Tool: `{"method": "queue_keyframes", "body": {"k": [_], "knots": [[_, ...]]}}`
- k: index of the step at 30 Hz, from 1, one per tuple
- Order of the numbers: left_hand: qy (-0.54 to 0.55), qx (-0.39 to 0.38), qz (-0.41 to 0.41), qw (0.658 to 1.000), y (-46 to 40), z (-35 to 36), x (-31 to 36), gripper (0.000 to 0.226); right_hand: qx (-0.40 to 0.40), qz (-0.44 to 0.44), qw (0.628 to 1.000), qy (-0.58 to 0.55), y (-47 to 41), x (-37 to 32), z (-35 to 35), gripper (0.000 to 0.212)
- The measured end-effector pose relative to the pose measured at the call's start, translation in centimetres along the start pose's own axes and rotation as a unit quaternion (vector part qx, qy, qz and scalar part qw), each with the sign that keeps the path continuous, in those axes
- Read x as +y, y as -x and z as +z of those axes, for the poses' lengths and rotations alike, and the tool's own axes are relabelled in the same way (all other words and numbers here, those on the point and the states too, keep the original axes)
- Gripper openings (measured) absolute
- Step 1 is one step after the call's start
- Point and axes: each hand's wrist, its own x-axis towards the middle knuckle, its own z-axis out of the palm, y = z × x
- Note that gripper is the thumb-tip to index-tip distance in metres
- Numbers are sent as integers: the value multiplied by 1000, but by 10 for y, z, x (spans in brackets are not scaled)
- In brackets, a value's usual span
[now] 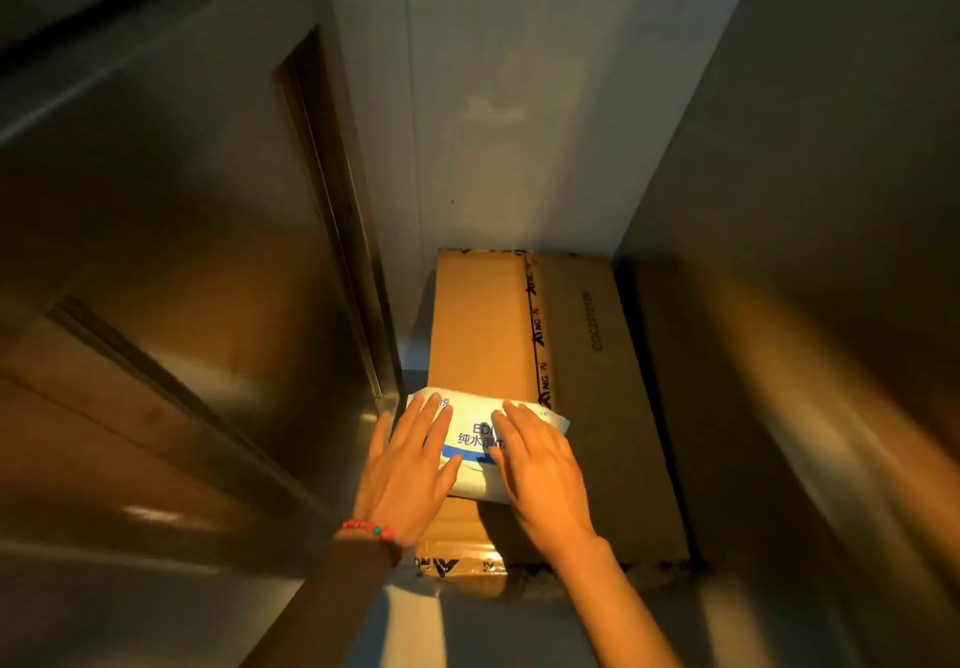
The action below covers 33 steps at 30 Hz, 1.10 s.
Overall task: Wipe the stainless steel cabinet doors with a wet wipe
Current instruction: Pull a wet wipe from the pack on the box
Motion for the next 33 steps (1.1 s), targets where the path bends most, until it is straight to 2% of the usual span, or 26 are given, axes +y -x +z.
{"method": "queue_keyframes", "body": {"k": [4, 10, 14, 19, 23, 26, 28, 33], "knots": [[-50, 6, -16, 999, -6, 15, -8, 67, 21, -20, 1000, -2, -1, 3, 18, 48], [-55, -15, 0, 998, -16, 32, -16, 72, 15, -28, 999, 14, 4, 3, 39, 54], [-49, 56, 51, 996, -16, 31, -18, 78, 22, -48, 997, 48, 5, 4, 44, 55], [-50, 68, 70, 994, -13, 35, -19, 76, 34, -59, 996, 61, 5, 1, 47, 56], [-54, 59, 73, 994, -10, 35, -19, 78, 42, -55, 996, 54, 6, -1, 48, 64], [-61, -10, 48, 997, -13, 37, -19, 82, 34, -48, 997, 55, 5, -2, 50, 69], [-69, -50, 34, 996, -16, 43, -21, 75, 29, -40, 998, 49, 5, -4, 51, 68], [-92, -69, 26, 993, -19, 52, -23, 73, 26, -30, 999, 35, 5, -5, 53, 65]]}}
